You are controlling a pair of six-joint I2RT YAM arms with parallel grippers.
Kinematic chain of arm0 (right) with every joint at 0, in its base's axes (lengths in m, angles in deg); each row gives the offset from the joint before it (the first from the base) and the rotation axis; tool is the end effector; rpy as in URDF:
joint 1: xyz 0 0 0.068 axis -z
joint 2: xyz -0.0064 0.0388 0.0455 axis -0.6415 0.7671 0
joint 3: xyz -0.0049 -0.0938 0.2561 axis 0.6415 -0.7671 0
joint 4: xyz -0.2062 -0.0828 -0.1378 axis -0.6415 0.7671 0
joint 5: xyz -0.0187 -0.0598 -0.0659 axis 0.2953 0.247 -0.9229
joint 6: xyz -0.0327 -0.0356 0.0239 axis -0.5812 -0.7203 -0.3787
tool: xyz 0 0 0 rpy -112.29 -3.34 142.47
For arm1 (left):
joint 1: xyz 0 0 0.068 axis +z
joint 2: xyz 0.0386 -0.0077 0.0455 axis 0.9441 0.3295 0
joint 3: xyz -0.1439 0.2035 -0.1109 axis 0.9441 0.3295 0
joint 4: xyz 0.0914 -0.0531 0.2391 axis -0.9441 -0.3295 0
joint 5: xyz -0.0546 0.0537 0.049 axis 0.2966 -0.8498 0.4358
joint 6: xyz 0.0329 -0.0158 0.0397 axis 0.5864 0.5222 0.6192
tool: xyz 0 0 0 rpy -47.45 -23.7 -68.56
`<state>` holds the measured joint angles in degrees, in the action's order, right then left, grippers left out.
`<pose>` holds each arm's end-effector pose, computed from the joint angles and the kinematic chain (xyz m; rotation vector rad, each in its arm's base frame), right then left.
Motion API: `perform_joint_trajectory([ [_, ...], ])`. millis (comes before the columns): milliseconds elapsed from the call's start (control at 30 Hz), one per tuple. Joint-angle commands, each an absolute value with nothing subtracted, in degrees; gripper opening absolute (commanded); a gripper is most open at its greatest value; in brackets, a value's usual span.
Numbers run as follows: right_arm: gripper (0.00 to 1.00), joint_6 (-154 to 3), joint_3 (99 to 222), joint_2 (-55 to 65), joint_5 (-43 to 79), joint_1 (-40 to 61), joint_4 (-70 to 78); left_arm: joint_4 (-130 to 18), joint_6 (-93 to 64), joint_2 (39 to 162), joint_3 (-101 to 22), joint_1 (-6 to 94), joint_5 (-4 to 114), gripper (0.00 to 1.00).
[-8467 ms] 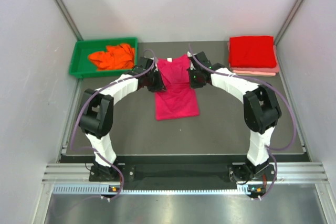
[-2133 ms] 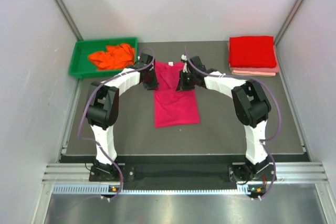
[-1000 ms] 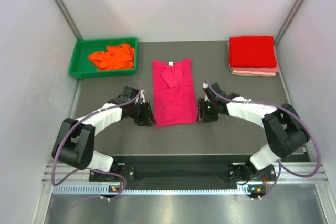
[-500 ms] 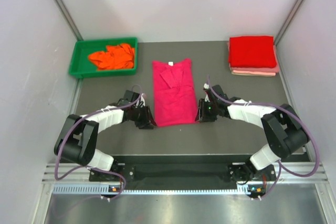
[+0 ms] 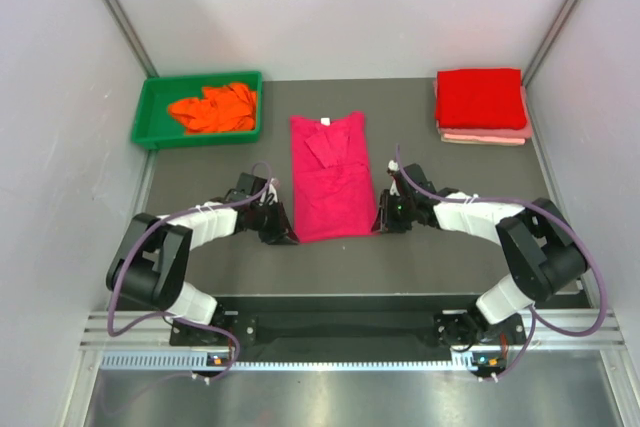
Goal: Fold and stack the t-shirts
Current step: Fold the tshirt
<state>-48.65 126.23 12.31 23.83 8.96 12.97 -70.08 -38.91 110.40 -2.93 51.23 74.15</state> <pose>0.2392 0.1531 0.1496 -0.0369 2.6837 0.6995 0.2335 -0.1003 0.1354 -0.2274 2.7761 -0.9310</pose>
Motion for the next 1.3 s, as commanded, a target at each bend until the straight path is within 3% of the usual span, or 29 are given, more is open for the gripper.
perform_joint_trajectory([
  [0, 0.14, -48.7, 124.8, 12.2, 23.7, 9.2, 13.1, -67.7, -38.3, 111.9, -2.0, 51.2, 73.3, 0.05],
  [100, 0.00, -48.8, 124.3, 10.5, 23.3, 9.2, 14.3, -69.6, -38.4, 111.2, -3.1, 51.0, 72.8, 0.00],
  [500, 0.00, -49.7, 119.7, -1.9, 19.4, 9.2, 20.3, -80.8, -40.6, 96.5, -3.8, 41.3, 62.1, 0.00],
  [800, 0.00, -49.5, 117.5, -18.4, 17.2, 9.2, 30.5, -91.4, -46.9, 87.3, -7.3, 28.2, 51.7, 0.00],
  [933, 0.00, -50.4, 118.9, -23.9, 16.4, 9.1, 34.4, -91.8, -48.6, 84.5, -8.5, 27.1, 52.2, 0.00],
  [1067, 0.00, -52.0, 123.1, -23.3, 15.1, 9.3, 35.0, -90.1, -47.0, 86.5, -12.0, 27.2, 51.0, 0.00],
  [1267, 0.00, -56.9, 134.3, -13.0, 13.3, 10.1, 34.5, -93.3, -42.0, 94.8, -22.7, 31.0, 47.1, 0.00],
])
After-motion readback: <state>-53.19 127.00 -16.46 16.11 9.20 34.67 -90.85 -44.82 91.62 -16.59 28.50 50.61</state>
